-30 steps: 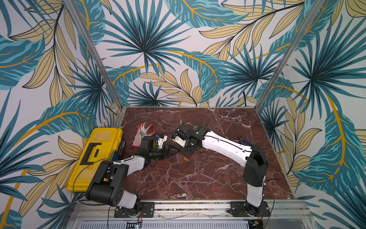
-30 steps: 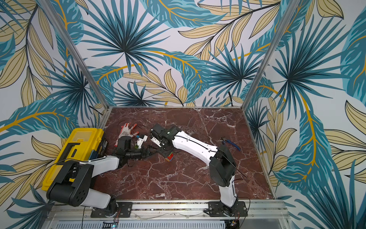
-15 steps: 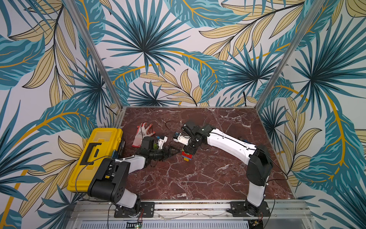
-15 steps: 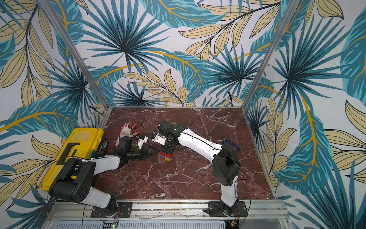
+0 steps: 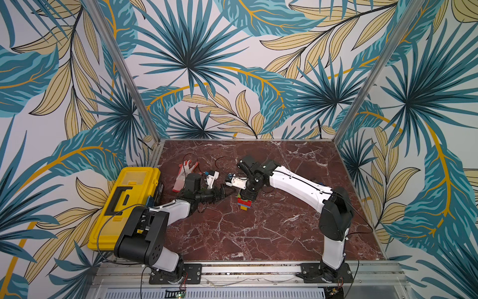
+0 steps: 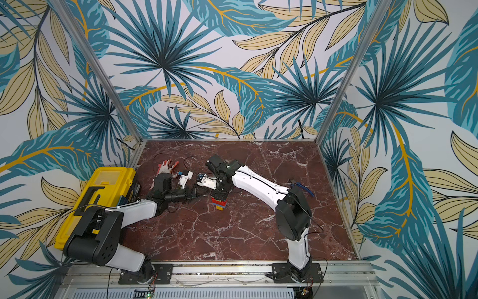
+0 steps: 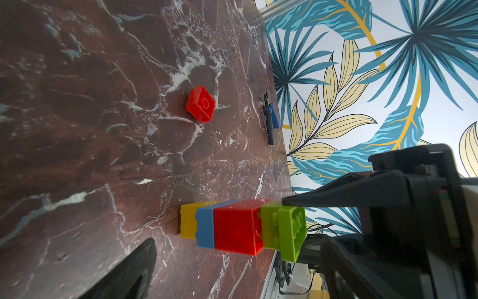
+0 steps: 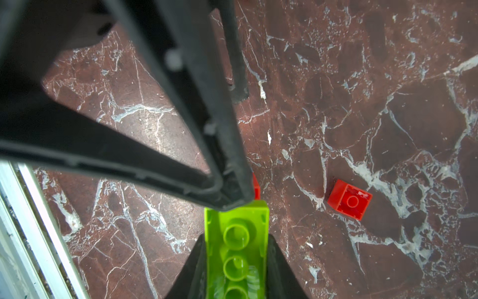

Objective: Assemble a carrot with lego
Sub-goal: Assemble the lego brick with the lego brick.

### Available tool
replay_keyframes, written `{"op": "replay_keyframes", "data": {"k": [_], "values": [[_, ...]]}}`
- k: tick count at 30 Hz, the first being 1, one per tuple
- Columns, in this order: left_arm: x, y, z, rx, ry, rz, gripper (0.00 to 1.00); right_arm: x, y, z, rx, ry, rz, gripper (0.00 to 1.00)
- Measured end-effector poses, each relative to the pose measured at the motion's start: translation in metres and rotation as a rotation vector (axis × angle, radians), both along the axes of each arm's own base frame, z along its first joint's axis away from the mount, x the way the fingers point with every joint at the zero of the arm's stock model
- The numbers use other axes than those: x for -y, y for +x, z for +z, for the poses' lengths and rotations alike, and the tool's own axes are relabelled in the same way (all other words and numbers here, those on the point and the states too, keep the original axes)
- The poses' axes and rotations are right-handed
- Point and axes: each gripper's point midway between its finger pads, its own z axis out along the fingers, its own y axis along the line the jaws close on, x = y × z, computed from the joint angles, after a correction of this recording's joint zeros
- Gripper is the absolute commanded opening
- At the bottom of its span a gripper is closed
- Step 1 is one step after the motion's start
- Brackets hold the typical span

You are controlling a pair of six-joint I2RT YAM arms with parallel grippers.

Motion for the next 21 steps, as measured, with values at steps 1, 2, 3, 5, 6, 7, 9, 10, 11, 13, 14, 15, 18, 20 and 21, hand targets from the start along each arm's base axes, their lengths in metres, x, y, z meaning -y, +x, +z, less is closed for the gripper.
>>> {"op": "replay_keyframes", "data": {"k": [1,2,3,5,6,7,9,10,11,13,14,15,18,20,21], "values": [[0.0,0.0,-0.001,-0.004,0.0,0.0,0.99,0.0,0.001,0.0,-0.002,0.001,0.001,0.3],[0.0,0.0,-0.002,-0.008,0.0,0.0,0.99,0.0,0.001,0.0,-0.004,0.002,0.003,0.3],[0.001,0.0,-0.003,-0.011,0.0,-0.001,0.99,0.0,0.001,0.0,-0.006,0.003,0.005,0.31],[0.001,0.0,-0.004,-0.015,0.001,-0.001,1.0,0.0,0.001,0.0,-0.008,0.006,0.006,0.33],[0.001,0.0,-0.005,-0.016,0.001,-0.001,0.99,0.0,0.001,0.0,-0.009,0.007,0.006,0.35],[0.001,0.0,-0.005,-0.017,0.002,-0.001,0.99,-0.001,0.001,0.0,-0.01,0.008,0.007,0.35],[0.001,0.0,-0.005,-0.018,0.002,-0.002,0.99,-0.001,0.001,0.001,-0.01,0.01,0.008,0.36],[0.001,0.0,-0.006,-0.02,0.002,-0.002,0.99,-0.001,0.002,0.0,-0.01,0.009,0.008,0.37],[0.001,-0.001,-0.006,-0.021,0.002,-0.003,0.99,0.0,0.002,-0.001,-0.011,0.008,0.007,0.37],[0.001,-0.001,-0.007,-0.022,0.003,-0.003,0.99,0.003,0.002,-0.008,-0.02,-0.013,0.003,0.39],[0.002,-0.001,-0.007,-0.022,0.003,-0.004,0.99,0.005,0.002,-0.015,-0.032,-0.027,0.0,0.39],[0.0,0.0,-0.009,-0.032,0.009,0.007,0.99,0.008,0.0,-0.021,-0.046,-0.041,-0.003,0.4],[-0.001,0.001,-0.013,-0.043,0.015,0.015,0.99,0.015,-0.001,-0.028,-0.066,-0.07,-0.012,0.4],[-0.001,0.001,-0.013,-0.043,0.015,0.015,0.99,0.015,-0.001,-0.028,-0.064,-0.073,-0.013,0.4],[-0.001,0.001,-0.013,-0.043,0.015,0.015,0.99,0.015,-0.001,-0.028,-0.065,-0.073,-0.013,0.4]]}}
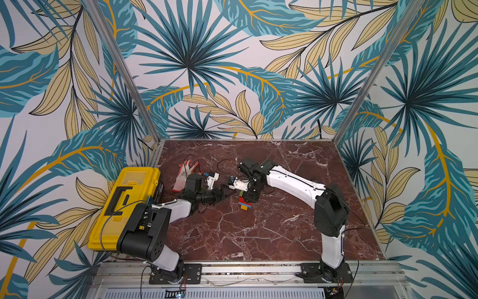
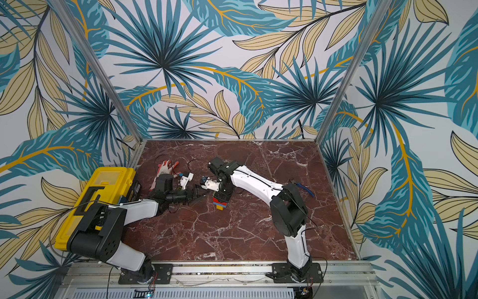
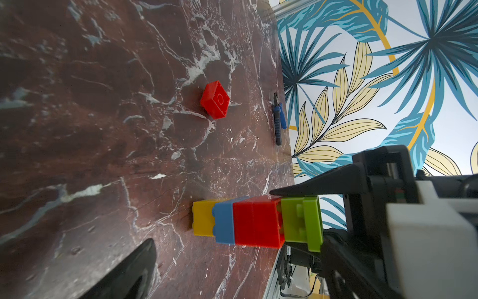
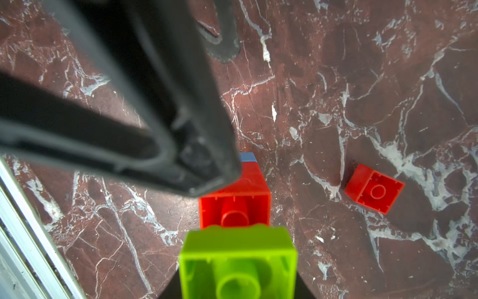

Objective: Assemble a carrot with lego
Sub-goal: Assemble the lego brick with the lego brick.

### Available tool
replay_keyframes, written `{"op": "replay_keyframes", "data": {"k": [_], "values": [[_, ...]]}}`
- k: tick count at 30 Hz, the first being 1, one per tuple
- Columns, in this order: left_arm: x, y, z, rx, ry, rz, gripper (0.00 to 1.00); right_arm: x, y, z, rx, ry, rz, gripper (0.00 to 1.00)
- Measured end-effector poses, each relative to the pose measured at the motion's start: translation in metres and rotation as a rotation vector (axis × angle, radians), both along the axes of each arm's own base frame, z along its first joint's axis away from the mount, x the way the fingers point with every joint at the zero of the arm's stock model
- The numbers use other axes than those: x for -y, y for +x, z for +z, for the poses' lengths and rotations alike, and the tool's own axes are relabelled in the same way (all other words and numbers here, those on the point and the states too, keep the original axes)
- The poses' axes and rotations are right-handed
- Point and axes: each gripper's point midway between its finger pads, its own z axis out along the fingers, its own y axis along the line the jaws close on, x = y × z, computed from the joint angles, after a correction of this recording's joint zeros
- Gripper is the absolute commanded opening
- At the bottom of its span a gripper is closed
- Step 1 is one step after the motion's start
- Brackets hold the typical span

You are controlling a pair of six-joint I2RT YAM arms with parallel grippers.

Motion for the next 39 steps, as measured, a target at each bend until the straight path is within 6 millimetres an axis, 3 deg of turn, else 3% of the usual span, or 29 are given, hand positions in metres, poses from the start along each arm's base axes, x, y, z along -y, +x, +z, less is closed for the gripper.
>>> {"op": "replay_keyframes", "data": {"k": [14,20,24,26,28,30,34,37,39], "values": [[0.003,-0.002,0.001,0.006,-0.005,-0.012,0.99,-0.007,0.003,0.011,0.019,0.051,-0.022,0.55],[0.004,-0.002,0.002,0.007,-0.005,-0.016,1.0,-0.01,0.005,0.042,0.073,0.12,-0.044,0.64],[0.004,-0.002,0.002,0.007,-0.005,-0.016,0.99,-0.008,0.004,0.067,0.112,0.177,-0.077,0.86],[0.004,-0.002,0.002,0.007,-0.005,-0.016,0.99,-0.004,0.002,0.08,0.132,0.213,-0.097,0.9],[0.004,-0.002,0.001,0.007,-0.005,-0.015,0.99,0.006,0.002,0.095,0.157,0.258,-0.148,0.99],[0.003,-0.002,0.002,0.006,-0.006,-0.013,0.99,0.022,0.008,0.112,0.188,0.305,-0.234,0.99],[-0.001,0.001,0.002,-0.011,-0.012,0.006,0.99,0.076,0.049,0.141,0.239,0.393,-0.514,0.99],[-0.006,0.007,0.004,-0.032,-0.023,0.036,0.99,0.111,0.087,0.138,0.229,0.375,-0.721,0.99],[-0.009,0.013,0.006,-0.057,-0.018,0.063,0.99,0.113,0.109,0.124,0.19,0.331,-0.781,0.99]]}}
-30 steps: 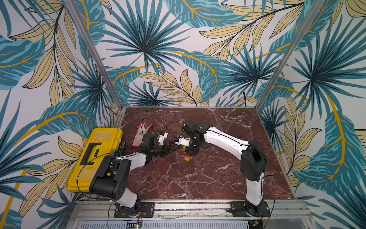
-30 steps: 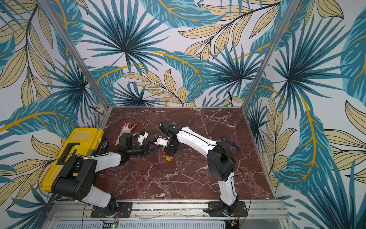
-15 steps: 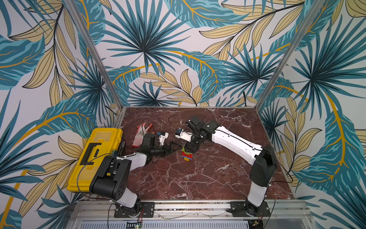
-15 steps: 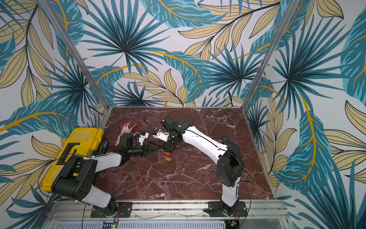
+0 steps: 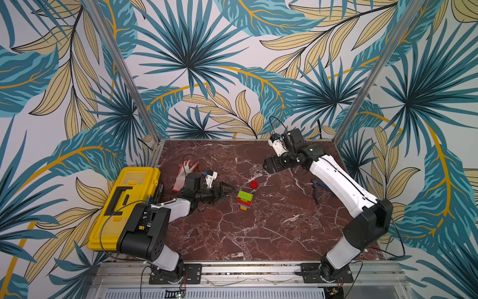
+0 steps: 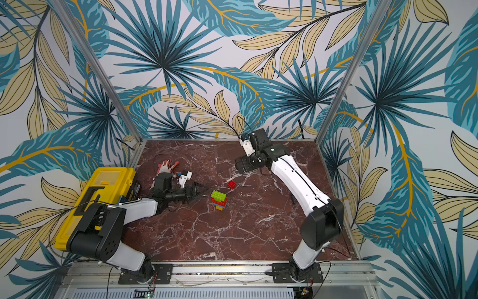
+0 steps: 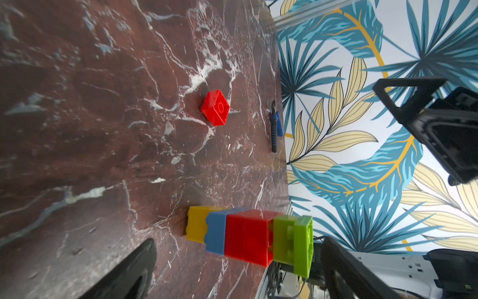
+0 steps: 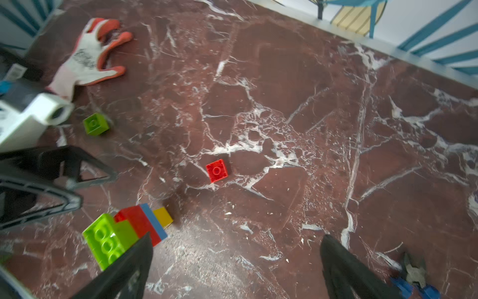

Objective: Assemble a carrot with lego
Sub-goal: Assemble the lego brick with the lego brick, then pick up the lego brick from the center of the board.

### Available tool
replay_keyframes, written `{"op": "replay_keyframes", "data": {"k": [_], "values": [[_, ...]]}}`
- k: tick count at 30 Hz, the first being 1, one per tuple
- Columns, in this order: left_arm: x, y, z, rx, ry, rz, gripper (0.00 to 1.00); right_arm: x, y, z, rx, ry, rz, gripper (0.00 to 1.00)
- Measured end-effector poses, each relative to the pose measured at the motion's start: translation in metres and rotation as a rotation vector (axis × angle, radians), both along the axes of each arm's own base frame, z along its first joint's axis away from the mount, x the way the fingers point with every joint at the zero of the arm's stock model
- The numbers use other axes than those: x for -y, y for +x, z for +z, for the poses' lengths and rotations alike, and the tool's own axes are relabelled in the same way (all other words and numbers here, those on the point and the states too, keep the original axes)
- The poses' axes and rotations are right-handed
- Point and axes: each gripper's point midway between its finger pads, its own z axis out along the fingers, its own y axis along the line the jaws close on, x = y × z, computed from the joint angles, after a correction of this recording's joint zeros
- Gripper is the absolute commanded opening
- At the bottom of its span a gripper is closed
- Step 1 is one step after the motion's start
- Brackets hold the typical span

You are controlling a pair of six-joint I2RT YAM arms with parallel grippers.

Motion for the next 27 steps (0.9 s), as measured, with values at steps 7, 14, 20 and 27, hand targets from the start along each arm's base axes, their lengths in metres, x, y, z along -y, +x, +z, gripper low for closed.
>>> {"op": "replay_keyframes", "data": {"k": [7,14,20,27], "values": [[-0.008,0.025,0.013,-0.072,0.084,0.075,0.99,-0.019,0.019,-0.101,-0.266,-0.112,-0.017,0.88],[-0.014,0.022,0.003,-0.147,0.134,0.094,0.99,-0.027,0.016,-0.128,-0.354,-0.178,0.023,0.8],[-0.016,0.02,-0.008,-0.201,0.155,0.096,0.99,-0.037,0.017,-0.139,-0.363,-0.195,0.067,0.77],[-0.015,0.023,-0.007,-0.196,0.161,0.089,0.99,-0.052,0.014,-0.165,-0.401,-0.239,0.141,0.75]]}}
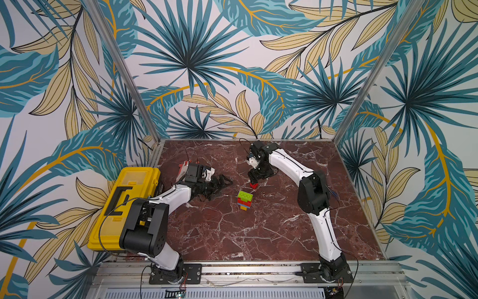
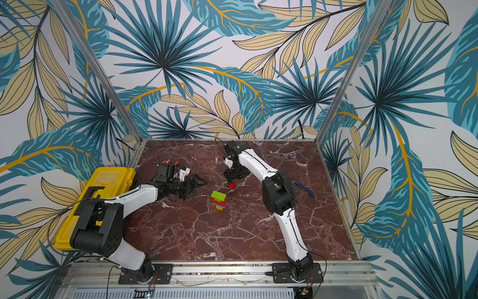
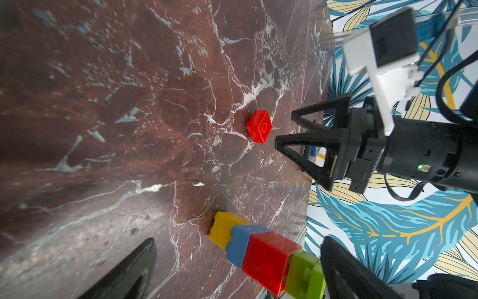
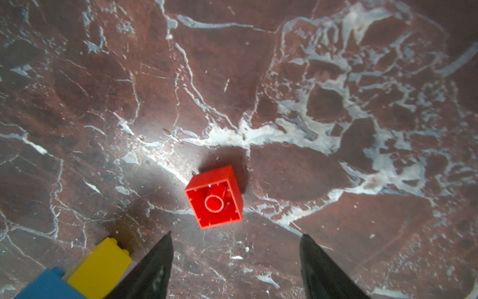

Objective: Assemble a carrot with lego
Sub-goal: Pick up the lego brick from the center of the board.

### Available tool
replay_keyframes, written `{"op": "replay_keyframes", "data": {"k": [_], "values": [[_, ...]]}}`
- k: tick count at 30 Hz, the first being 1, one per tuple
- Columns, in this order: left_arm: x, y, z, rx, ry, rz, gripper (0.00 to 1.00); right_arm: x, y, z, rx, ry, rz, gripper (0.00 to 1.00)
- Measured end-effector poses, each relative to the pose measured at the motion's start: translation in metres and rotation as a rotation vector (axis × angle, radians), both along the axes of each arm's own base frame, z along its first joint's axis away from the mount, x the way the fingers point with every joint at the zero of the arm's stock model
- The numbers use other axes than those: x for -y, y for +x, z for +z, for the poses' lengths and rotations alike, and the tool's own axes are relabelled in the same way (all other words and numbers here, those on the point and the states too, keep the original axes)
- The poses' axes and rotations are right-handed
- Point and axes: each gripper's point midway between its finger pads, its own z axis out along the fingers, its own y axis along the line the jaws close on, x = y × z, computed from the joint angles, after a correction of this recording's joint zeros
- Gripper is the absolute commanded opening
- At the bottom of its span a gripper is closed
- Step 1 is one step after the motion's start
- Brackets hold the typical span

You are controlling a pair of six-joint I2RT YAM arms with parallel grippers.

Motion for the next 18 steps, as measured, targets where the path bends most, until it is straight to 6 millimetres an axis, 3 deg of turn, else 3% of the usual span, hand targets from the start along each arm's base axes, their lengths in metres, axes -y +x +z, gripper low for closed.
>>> {"op": "replay_keyframes", "data": {"k": [7,13,18], "values": [[0.0,-0.002,-0.006,-0.023,0.004,-0.001,0.99,-0.011,0.003,-0.008,-0.007,-0.009,0.044,0.7],[0.0,-0.002,-0.007,-0.024,0.005,-0.001,0.99,-0.012,0.004,-0.014,-0.024,-0.02,0.061,0.6],[0.0,-0.002,-0.01,-0.03,0.007,-0.002,0.99,-0.01,-0.001,-0.026,-0.061,-0.041,0.067,0.58]]}}
